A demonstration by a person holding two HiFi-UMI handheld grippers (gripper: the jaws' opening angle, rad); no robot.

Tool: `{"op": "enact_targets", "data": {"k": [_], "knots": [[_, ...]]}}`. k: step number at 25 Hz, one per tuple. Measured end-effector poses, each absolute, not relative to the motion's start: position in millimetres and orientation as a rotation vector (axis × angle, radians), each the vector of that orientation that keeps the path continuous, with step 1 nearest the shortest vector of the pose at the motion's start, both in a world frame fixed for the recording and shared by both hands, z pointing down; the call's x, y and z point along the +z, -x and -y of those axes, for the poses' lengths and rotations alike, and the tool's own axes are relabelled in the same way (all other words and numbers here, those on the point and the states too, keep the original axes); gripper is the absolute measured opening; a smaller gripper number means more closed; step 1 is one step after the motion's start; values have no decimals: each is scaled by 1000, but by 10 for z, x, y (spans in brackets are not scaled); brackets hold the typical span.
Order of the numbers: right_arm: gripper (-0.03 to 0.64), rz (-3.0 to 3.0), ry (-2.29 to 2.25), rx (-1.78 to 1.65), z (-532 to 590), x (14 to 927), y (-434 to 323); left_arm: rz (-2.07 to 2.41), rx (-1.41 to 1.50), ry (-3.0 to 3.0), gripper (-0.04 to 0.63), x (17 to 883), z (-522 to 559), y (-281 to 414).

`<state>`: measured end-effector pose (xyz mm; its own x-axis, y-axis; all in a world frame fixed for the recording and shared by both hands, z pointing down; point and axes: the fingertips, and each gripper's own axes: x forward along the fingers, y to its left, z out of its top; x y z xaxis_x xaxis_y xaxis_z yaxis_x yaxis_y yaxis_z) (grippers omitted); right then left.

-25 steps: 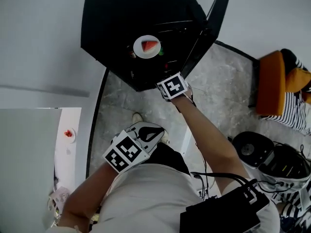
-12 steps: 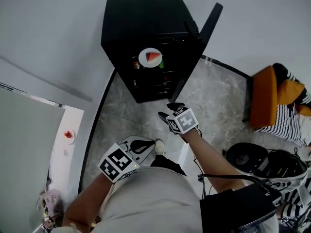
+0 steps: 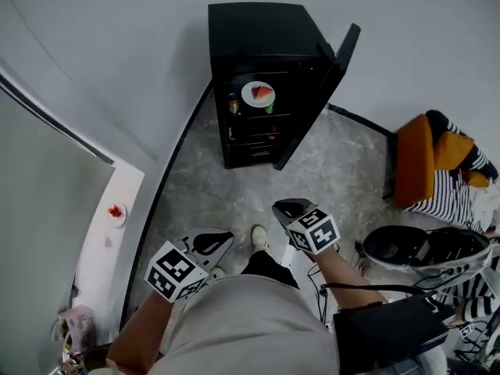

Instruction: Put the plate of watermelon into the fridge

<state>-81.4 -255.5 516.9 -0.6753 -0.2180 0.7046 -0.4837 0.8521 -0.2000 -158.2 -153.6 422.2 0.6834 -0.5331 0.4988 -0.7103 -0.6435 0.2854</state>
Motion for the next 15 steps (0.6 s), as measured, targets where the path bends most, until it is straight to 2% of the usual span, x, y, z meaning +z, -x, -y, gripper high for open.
{"op": "enact_targets", "data": {"k": [8,15], "knots": [[23,2375,-493,476,1506,4871,1201,927,456,-2438,12,4251,661,1947],[20,2401,-445,515,919,4692,1519,896,442,-2453,12,4209,340,2095]]}}
